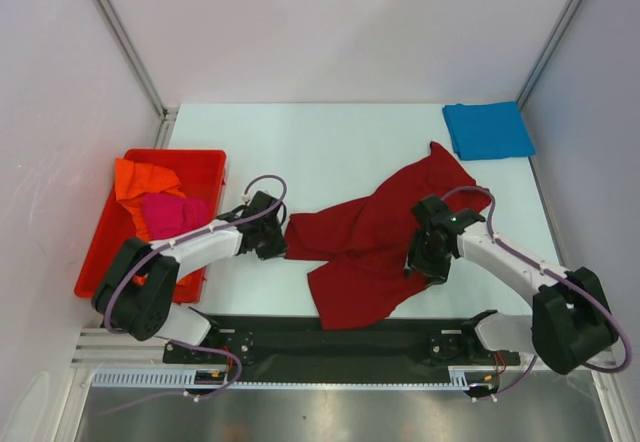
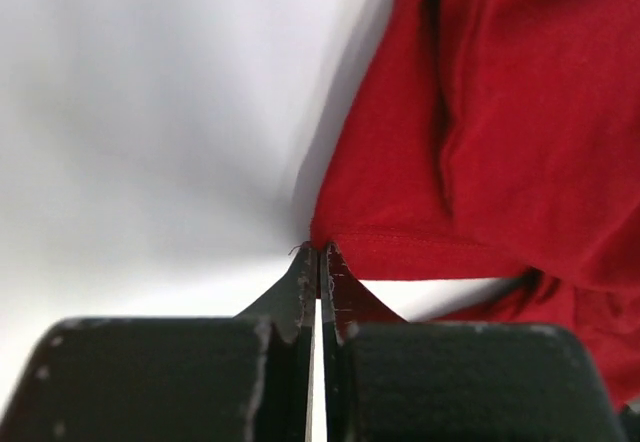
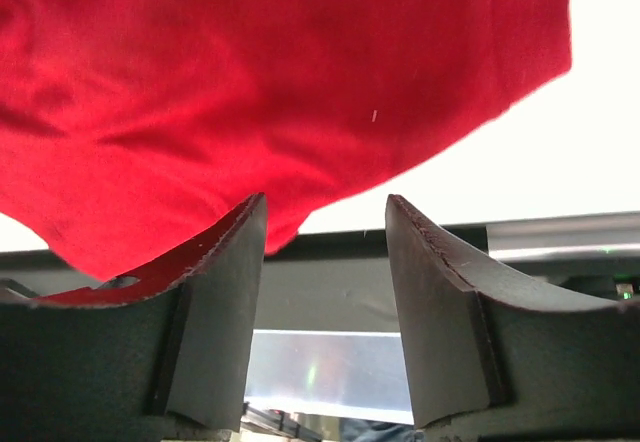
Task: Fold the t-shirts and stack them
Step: Flatten the tshirt out
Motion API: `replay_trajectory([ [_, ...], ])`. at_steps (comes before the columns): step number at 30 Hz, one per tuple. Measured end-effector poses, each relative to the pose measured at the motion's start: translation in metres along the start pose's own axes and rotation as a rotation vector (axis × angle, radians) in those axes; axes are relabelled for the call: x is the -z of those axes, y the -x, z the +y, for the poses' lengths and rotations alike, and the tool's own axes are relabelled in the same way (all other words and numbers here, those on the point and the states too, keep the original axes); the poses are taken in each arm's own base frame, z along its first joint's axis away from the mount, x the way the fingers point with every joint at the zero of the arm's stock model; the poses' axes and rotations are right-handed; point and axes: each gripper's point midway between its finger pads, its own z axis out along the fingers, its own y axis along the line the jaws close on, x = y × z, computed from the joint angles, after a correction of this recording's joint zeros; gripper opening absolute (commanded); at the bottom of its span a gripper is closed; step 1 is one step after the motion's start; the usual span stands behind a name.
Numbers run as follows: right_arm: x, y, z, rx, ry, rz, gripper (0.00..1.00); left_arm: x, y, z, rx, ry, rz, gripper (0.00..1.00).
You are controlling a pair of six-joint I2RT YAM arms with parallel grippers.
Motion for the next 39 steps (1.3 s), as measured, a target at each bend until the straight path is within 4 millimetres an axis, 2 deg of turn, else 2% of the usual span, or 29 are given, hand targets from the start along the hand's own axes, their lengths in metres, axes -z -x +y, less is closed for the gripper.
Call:
replay_trajectory([
  [4, -0.017, 0.011, -0.002, 0.0, -0.037, 0.023, 0.52, 0.013, 0.015, 0.017, -0.037, 0.068, -0.06, 0.0],
  [9, -0.043, 0.035, 0.004, 0.001, -0.079, 0.044, 0.52, 0.035, 0.037, 0.029, -0.104, 0.129, -0.156, 0.0],
  [14, -0.051, 0.065, 0.019, 0.015, -0.111, 0.084, 0.53, 0.052, 0.043, 0.043, -0.145, 0.183, -0.205, 0.0],
  [17, -0.059, 0.104, 0.048, 0.064, -0.109, 0.084, 0.55, 0.064, 0.046, 0.05, -0.162, 0.2, -0.237, 0.0],
  [21, -0.071, 0.184, 0.107, 0.145, -0.051, -0.026, 0.59, 0.071, 0.047, 0.054, -0.172, 0.2, -0.259, 0.0],
  [22, -0.07, 0.203, 0.121, 0.163, -0.032, -0.064, 0.63, 0.071, 0.046, 0.054, -0.172, 0.2, -0.259, 0.0],
  [24, -0.063, 0.236, 0.144, 0.193, -0.001, -0.142, 0.68, 0.07, 0.044, 0.055, -0.172, 0.197, -0.252, 0.0],
  [27, -0.035, 0.251, 0.154, 0.228, 0.013, -0.2, 0.74, 0.069, 0.042, 0.055, -0.173, 0.196, -0.243, 0.0],
  [29, -0.016, 0.242, 0.149, 0.255, 0.003, -0.223, 0.77, 0.067, 0.041, 0.056, -0.174, 0.199, -0.233, 0.0],
  [31, 0.003, 0.212, 0.133, 0.288, -0.018, -0.213, 0.76, 0.065, 0.04, 0.057, -0.175, 0.202, -0.226, 0.0],
  [33, 0.019, 0.17, 0.12, 0.327, -0.014, -0.191, 0.73, 0.065, 0.039, 0.057, -0.175, 0.201, -0.222, 0.01],
  [35, 0.031, 0.114, 0.106, 0.371, 0.024, -0.155, 0.71, 0.065, 0.038, 0.056, -0.176, 0.199, -0.22, 0.0],
  [37, 0.036, 0.066, 0.096, 0.398, 0.064, -0.103, 0.67, 0.065, 0.038, 0.056, -0.175, 0.199, -0.219, 0.0],
  [39, 0.033, 0.029, 0.09, 0.394, 0.108, -0.072, 0.6, 0.065, 0.038, 0.057, -0.177, 0.199, -0.219, 0.0],
])
